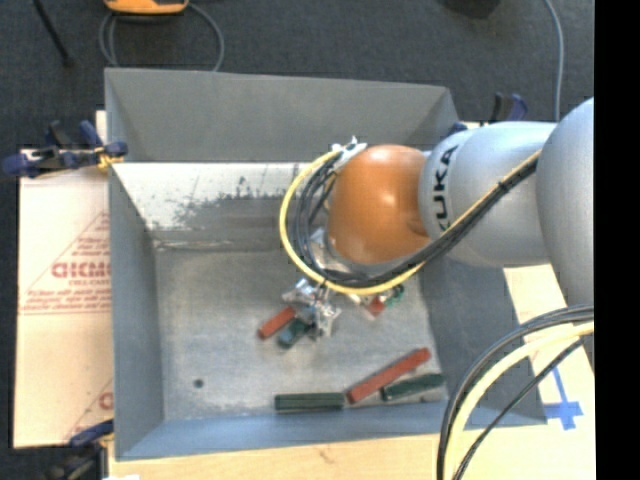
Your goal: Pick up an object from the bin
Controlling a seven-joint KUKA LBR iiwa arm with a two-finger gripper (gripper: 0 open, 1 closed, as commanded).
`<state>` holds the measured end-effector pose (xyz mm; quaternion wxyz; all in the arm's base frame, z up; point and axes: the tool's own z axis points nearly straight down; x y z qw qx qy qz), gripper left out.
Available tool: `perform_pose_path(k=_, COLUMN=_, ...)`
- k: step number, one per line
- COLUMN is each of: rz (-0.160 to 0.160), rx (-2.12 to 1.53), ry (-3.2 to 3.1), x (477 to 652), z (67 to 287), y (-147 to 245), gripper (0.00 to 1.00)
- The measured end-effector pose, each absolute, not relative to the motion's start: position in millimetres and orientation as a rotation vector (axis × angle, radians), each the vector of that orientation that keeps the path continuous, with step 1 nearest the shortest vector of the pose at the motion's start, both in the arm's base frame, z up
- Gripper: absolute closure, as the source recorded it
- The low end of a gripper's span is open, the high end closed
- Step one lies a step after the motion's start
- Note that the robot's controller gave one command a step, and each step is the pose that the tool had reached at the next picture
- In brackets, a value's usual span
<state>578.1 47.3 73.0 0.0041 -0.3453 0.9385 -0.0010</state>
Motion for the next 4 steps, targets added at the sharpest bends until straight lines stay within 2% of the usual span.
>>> perform_pose_path(k=2, rz=-0.001, rx=-1.081, ry=2.944, x=577.0, z=76, y=47, gripper=1.00)
perform_pose_path(k=4, rz=-0.002, rx=-1.079, ry=2.947, x=577.2, z=111, y=47, gripper=1.00)
